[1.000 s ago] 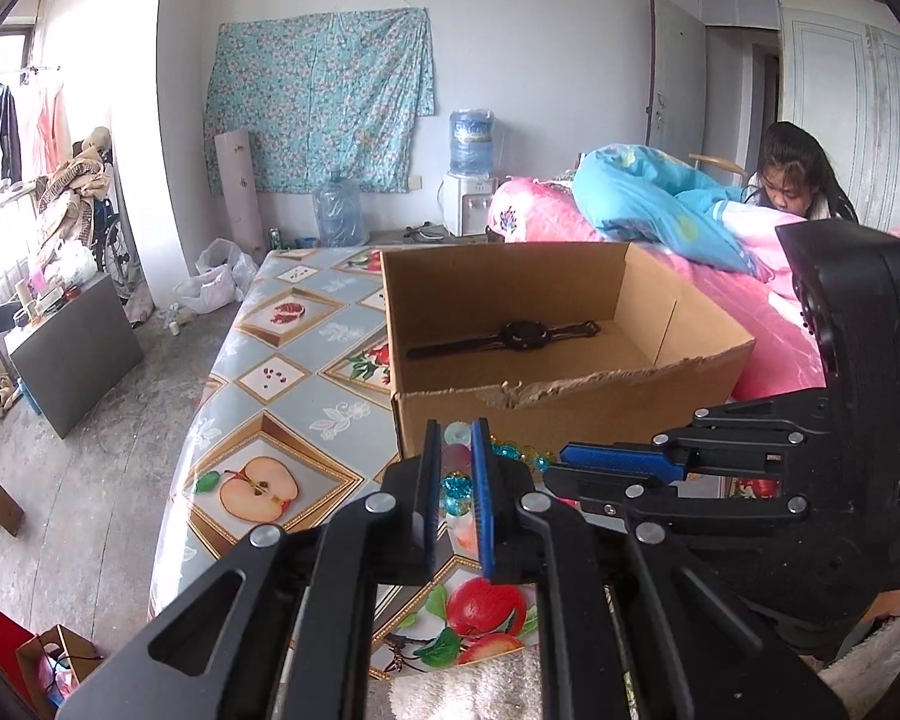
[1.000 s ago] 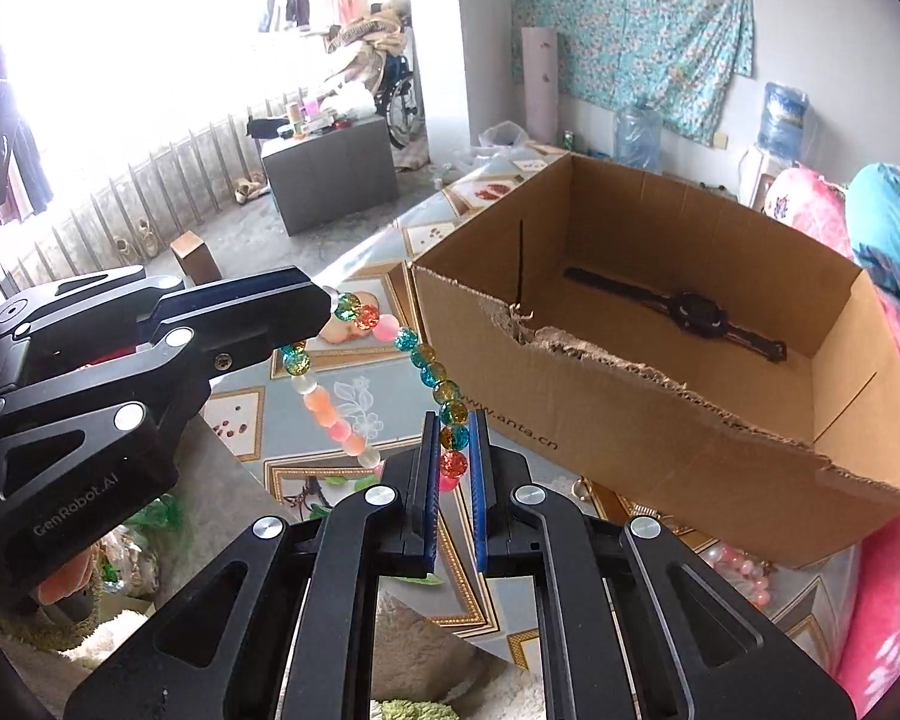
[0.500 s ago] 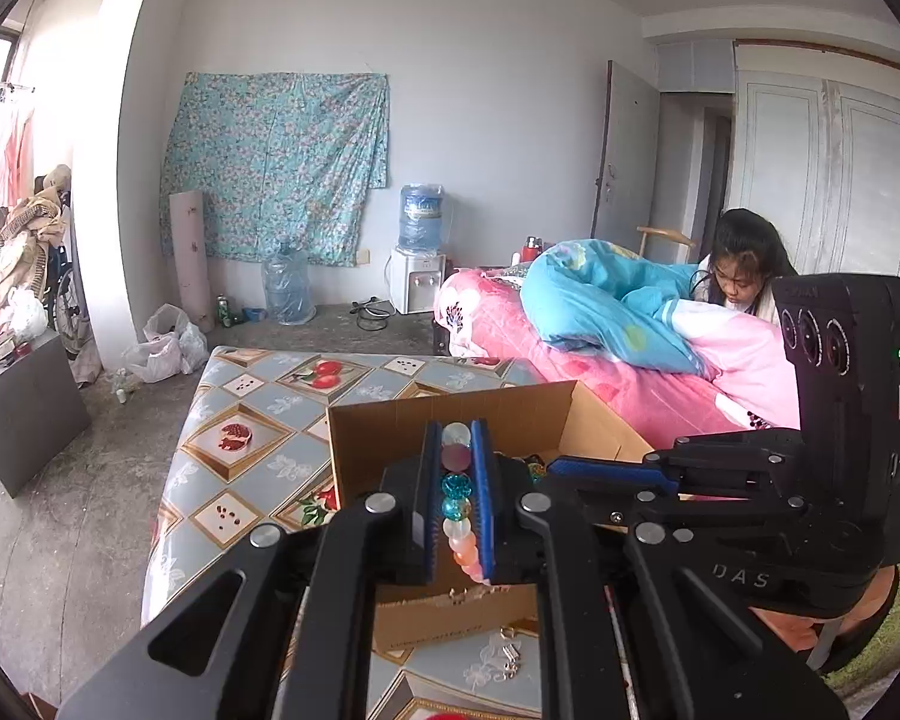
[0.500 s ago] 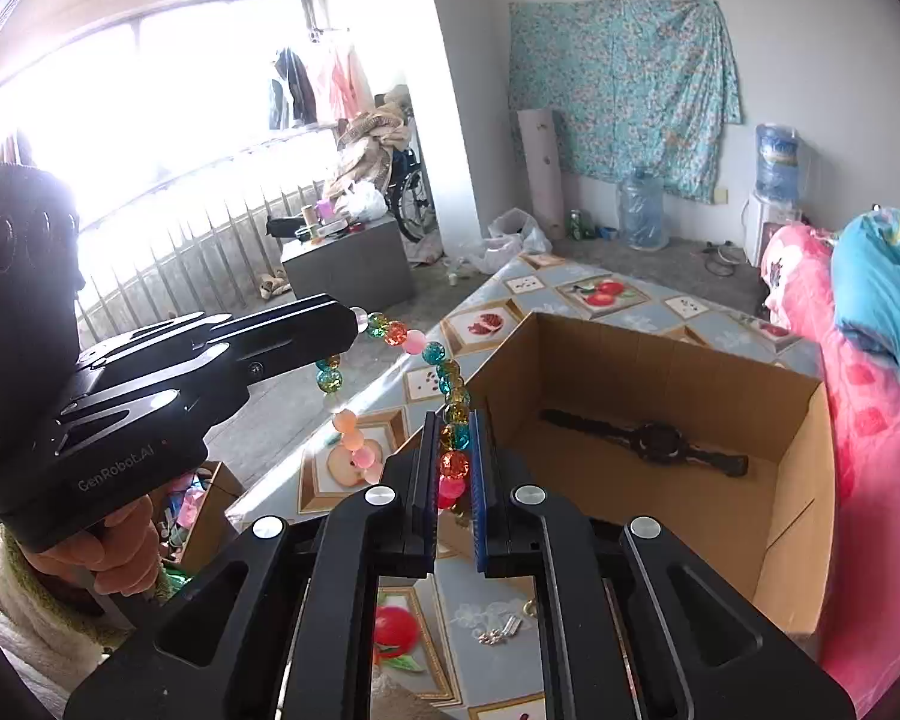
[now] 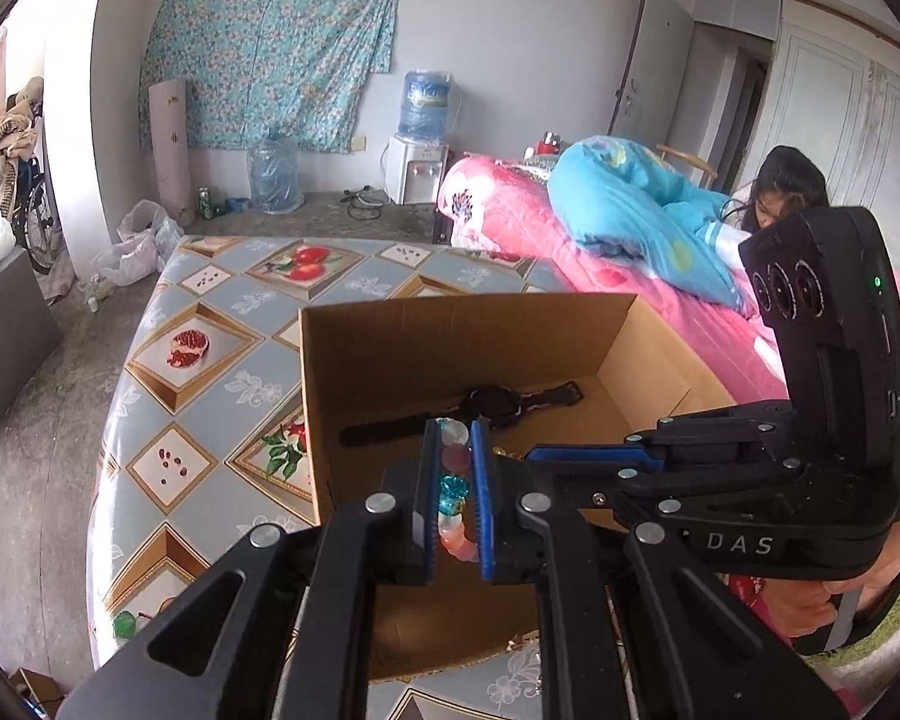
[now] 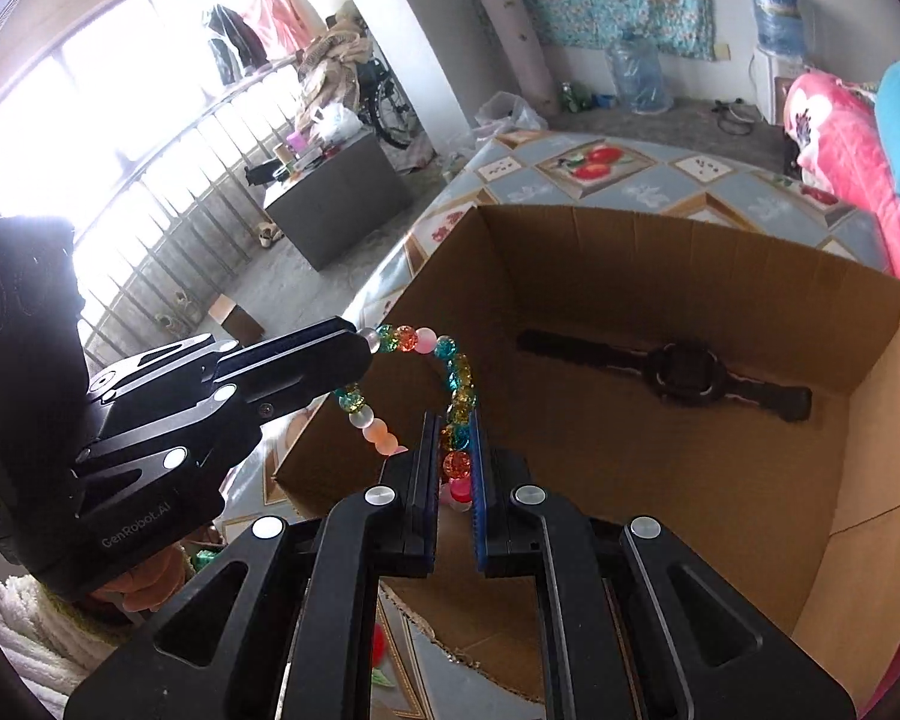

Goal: Organize jewelry
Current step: 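Carry the bracelet over the box with the right tool and release it inside, then withdraw the right tool up out of the box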

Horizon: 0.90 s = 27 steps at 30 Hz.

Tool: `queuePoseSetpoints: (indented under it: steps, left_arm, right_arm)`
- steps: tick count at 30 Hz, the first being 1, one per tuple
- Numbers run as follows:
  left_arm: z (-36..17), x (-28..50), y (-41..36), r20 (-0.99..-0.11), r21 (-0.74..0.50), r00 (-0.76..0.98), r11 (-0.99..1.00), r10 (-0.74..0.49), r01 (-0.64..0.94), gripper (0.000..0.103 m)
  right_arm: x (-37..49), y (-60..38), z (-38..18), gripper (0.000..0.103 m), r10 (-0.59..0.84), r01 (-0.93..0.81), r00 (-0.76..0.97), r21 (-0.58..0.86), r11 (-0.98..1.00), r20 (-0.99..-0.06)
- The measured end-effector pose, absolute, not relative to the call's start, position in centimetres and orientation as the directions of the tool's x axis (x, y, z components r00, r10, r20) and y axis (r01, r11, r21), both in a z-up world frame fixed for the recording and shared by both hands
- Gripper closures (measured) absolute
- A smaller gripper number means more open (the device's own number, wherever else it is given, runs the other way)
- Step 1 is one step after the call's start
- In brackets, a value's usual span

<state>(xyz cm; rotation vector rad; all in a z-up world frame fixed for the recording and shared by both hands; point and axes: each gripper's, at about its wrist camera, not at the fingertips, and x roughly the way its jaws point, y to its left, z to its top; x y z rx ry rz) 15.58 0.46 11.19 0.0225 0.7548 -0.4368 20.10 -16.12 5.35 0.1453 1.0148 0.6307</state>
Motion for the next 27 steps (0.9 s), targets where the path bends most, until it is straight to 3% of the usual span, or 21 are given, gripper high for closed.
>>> queuePoseSetpoints:
  steps: [9, 19, 27]
  left_arm:
    - [7.1, 19.2, 0.0, -0.785, -0.062, 0.56, 0.933, -0.264, 0.354, 0.093]
    - [9.4, 18.0, 3.4, -0.661, -0.094, 0.682, 0.937, -0.312, 0.337, 0.089]
    - [10.8, 15.5, 5.4, -0.58, -0.174, 0.688, 0.891, -0.437, 0.42, 0.087]
  right_arm:
    - [23.4, -15.6, 1.8, 0.091, 0.528, -0.315, 0.224, 0.452, 0.835, -0.819]
    - [19.7, -19.1, 5.6, 0.088, 0.48, -0.267, 0.433, 0.4, 0.877, -0.763]
    - [13.3, -23.2, 9.9, 0.082, 0.449, -0.259, 0.641, 0.375, 0.89, -0.623]
